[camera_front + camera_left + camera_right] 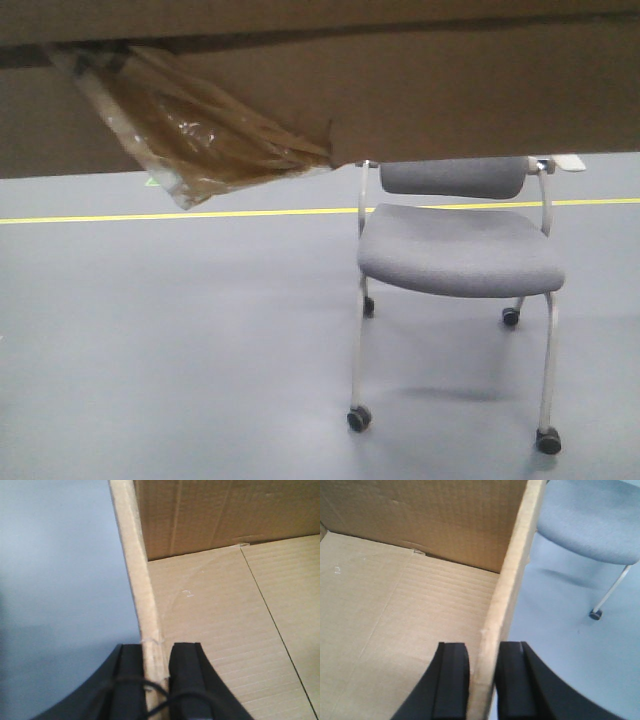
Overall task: Grab carton from right shelf to conveyor
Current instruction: 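Hold the carton with both grippers while the base turns and drives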
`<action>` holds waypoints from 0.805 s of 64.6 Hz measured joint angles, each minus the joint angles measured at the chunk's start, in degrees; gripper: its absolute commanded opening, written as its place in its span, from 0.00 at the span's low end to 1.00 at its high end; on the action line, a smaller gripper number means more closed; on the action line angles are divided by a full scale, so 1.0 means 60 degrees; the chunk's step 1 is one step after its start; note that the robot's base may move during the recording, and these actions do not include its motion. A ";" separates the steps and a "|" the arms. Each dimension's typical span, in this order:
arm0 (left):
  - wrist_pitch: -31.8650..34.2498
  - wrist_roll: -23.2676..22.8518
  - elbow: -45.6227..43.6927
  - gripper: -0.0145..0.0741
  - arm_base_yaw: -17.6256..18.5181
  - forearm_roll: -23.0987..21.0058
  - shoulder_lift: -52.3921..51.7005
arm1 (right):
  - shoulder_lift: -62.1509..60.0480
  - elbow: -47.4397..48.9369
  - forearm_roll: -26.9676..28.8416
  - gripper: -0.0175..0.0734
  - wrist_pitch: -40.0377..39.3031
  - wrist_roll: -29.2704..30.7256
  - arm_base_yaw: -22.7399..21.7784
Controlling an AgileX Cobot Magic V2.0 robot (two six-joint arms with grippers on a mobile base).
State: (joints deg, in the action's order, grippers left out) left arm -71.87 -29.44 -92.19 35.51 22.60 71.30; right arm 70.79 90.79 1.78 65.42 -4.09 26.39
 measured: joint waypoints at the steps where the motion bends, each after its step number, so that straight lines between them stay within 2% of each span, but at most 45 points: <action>1: 0.0000 0.0000 0.0000 0.15 0.0000 0.0000 0.0000 | 0.0000 0.0000 0.0000 0.12 0.0000 0.0000 0.0003; 52: 0.0019 -0.0017 0.0000 0.15 0.0006 0.0317 0.0000 | 0.0000 0.0000 0.0037 0.12 -0.0073 0.0000 0.0022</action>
State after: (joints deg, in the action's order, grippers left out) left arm -71.76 -29.54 -92.19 35.55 24.51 71.30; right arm 70.79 90.79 2.00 64.99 -4.09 26.52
